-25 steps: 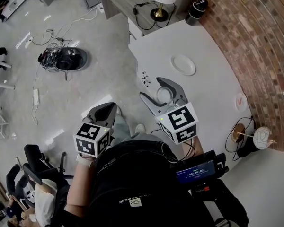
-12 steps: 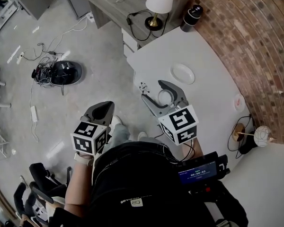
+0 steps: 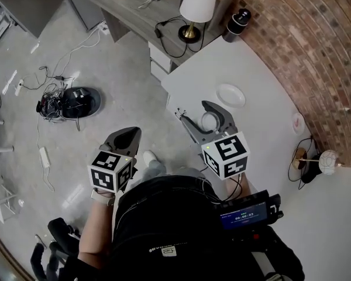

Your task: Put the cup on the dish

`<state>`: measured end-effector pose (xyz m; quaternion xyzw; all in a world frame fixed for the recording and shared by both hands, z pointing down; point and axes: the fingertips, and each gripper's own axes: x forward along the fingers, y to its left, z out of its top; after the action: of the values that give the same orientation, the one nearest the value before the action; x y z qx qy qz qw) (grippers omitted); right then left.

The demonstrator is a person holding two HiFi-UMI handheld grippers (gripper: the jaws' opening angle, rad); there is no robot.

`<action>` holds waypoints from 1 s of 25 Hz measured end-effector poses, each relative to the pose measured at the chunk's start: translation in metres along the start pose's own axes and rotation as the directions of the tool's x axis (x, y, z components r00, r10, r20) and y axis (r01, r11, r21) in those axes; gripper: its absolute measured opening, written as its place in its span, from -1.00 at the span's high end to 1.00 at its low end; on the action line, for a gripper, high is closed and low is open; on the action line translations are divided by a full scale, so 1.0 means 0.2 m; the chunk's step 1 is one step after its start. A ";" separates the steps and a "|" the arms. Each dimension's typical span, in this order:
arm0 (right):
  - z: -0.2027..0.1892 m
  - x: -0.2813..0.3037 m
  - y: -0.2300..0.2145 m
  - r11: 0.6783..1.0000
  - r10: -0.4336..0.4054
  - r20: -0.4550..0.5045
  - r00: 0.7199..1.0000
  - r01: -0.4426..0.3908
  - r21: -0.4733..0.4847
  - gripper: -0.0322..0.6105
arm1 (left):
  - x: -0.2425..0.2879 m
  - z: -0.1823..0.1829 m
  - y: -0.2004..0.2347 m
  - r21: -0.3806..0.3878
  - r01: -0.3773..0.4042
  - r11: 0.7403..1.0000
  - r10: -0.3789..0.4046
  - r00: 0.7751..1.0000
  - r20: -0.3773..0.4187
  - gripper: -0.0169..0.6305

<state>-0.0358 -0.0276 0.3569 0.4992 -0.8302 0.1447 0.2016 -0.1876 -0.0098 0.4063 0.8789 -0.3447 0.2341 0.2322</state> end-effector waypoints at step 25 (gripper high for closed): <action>-0.08 0.06 -0.60 0.976 -0.170 -0.023 0.985 0.172 0.133 0.03 | 0.27 0.25 0.10 0.031 -0.005 1.000 0.005 1.000 -0.026 0.93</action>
<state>0.0693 -0.0851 0.3822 0.5803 -0.7714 0.1854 0.1842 -0.1541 -0.0775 0.4022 0.8784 -0.3402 0.2513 0.2224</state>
